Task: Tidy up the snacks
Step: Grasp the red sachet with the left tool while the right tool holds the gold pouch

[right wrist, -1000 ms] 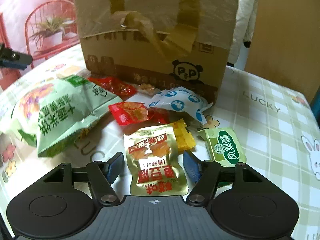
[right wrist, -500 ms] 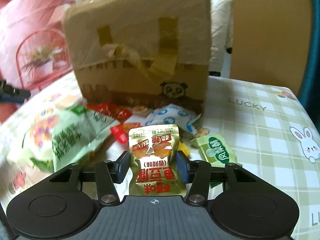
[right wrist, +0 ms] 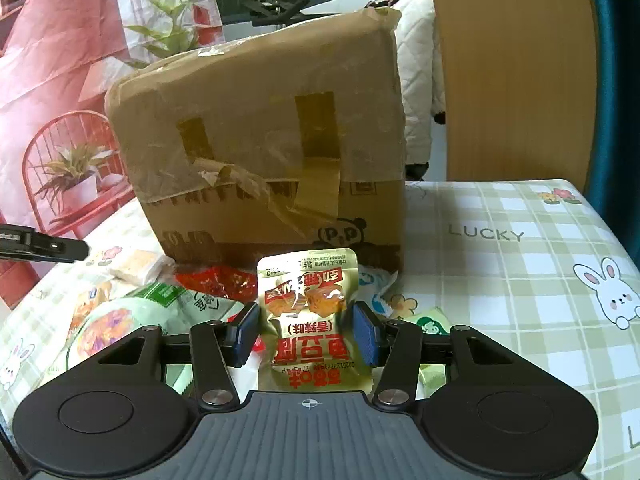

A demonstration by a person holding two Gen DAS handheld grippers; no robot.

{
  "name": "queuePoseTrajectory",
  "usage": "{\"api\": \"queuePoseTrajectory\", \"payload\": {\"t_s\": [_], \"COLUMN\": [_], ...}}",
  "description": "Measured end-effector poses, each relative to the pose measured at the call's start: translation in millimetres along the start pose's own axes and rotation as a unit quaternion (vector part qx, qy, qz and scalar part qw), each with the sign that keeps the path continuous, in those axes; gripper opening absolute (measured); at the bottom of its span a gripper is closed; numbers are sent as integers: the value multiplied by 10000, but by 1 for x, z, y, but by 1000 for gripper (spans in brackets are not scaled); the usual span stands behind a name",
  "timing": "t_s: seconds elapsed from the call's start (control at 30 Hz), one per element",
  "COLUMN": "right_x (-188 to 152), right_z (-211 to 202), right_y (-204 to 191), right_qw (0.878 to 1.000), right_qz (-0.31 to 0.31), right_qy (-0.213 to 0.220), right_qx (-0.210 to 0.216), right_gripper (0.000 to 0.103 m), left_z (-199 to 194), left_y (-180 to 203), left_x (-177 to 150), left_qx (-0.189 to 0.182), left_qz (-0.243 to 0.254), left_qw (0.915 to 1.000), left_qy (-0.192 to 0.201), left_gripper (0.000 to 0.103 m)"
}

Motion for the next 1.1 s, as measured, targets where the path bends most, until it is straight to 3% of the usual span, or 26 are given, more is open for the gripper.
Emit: {"api": "queuePoseTrajectory", "payload": {"t_s": [0.1, 0.27, 0.4, 0.73, 0.97, 1.1], "right_x": [0, -1, -2, -3, -6, -5], "right_z": [1, 4, 5, 11, 13, 11], "right_y": [2, 7, 11, 16, 14, 15], "right_qw": [10000, 9999, 9999, 9998, 9997, 9997], "right_qz": [19, 101, 129, 193, 209, 228], "right_qy": [2, -14, -23, -46, -72, -55], "right_qx": [-10, -32, -21, 18, 49, 47], "right_gripper": [47, 47, 47, 47, 47, 47], "left_z": [22, 71, 106, 153, 160, 156], "left_y": [15, 29, 41, 50, 57, 63], "left_x": [6, 12, 9, -12, -16, -21], "left_qx": [-295, -439, -539, -389, -203, -406], "left_qz": [102, 93, 356, 584, 914, 950], "left_qw": [9993, 9974, 9943, 9871, 9853, 9854], "left_qy": [-207, -556, -843, -1441, -1428, -1352], "left_gripper": [49, 49, 49, 49, 49, 17]}}
Point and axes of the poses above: each gripper's, at about its wrist camera, not at the fingertips, and z roughly the way its jaws point, y to its right, x to its top, the point moved 8 cm from there along z, roughly the way its jaws point, and after that the axes turned 8 degrees about -x, right-handed, at the moved point
